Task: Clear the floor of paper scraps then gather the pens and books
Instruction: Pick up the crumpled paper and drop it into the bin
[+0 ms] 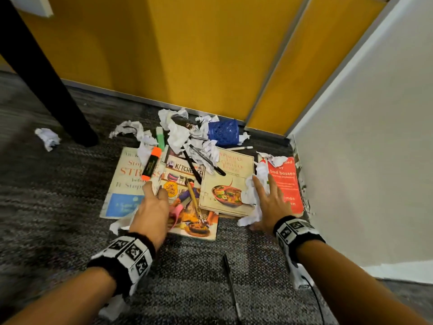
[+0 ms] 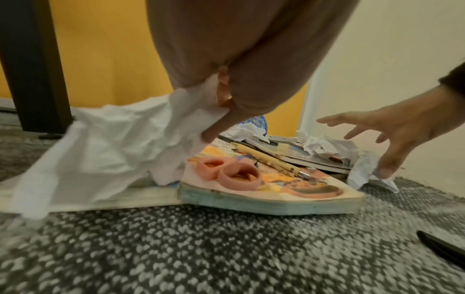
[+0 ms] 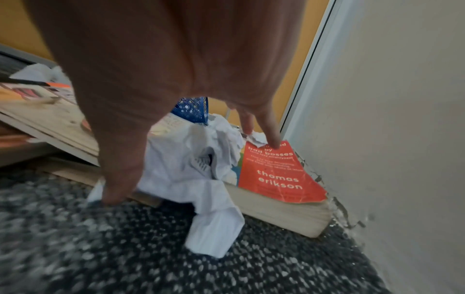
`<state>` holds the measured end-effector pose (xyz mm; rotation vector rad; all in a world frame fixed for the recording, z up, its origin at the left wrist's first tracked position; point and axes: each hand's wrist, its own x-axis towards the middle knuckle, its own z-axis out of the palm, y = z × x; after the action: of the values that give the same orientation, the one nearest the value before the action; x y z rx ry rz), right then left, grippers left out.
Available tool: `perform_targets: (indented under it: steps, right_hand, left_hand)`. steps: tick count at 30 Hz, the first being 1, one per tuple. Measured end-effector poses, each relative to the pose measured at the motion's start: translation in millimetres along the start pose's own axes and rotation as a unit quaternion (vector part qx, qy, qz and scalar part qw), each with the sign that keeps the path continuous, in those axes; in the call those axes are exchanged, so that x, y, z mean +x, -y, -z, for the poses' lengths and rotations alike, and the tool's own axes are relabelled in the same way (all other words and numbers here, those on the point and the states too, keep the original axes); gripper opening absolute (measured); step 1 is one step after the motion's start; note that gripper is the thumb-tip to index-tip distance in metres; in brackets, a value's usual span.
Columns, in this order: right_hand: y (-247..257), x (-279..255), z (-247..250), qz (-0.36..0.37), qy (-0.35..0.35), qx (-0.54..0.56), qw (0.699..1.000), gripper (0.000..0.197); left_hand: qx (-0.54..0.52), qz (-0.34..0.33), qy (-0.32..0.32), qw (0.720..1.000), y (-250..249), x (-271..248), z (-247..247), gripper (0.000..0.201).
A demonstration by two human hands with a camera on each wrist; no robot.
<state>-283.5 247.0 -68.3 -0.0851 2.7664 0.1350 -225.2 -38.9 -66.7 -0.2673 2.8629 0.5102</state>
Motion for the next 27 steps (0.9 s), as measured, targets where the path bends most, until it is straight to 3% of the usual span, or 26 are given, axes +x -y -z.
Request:
perform_targets:
  steps: [2, 4, 8, 11, 13, 16, 19, 22, 25, 27]
  right_hand:
    - [-5, 19, -4, 0.014, -0.017, 0.020, 1.000, 0.141]
    - [-11, 33, -7, 0.030, 0.007, 0.063, 0.998, 0.123]
    - [-11, 37, -16, 0.062, -0.028, 0.089, 0.994, 0.061]
    - [-9, 28, -18, 0.091, -0.038, 0.117, 0.988, 0.046]
    - [-10, 28, -13, 0.100, -0.042, 0.160, 0.981, 0.042]
    - [-17, 36, 5, 0.093, -0.049, 0.258, 0.961, 0.054]
    - [-30, 49, 25, 0.071, -0.071, 0.309, 0.946, 0.051]
    - [-46, 63, 47, -0.007, -0.110, 0.312, 0.943, 0.046]
    - [-57, 92, 59, -0.084, -0.135, 0.246, 0.956, 0.045]
    - [-61, 111, 60, -0.112, -0.165, 0.214, 0.956, 0.045]
  left_hand:
    - [-0.010, -0.009, -0.019, 1.000, -1, 4, 3, 0.064]
    - [-0.042, -0.039, -0.020, 0.998, -4, 11, 6, 0.068]
    - [-0.017, -0.079, -0.027, 0.996, -22, 26, 27, 0.043]
    - [-0.011, -0.112, -0.033, 0.993, -41, 42, 41, 0.032]
    - [0.010, -0.153, -0.025, 0.988, -49, 56, 36, 0.038]
    - [0.030, -0.182, -0.027, 0.982, -73, 79, 34, 0.050]
    - [0.021, -0.128, -0.039, 0.991, -98, 110, 30, 0.052]
    - [-0.032, -0.066, -0.079, 0.994, -120, 140, 26, 0.028]
    - [0.044, -0.025, -0.073, 0.996, -129, 162, 10, 0.069]
    - [0.109, -0.027, -0.066, 0.991, -128, 170, -8, 0.075]
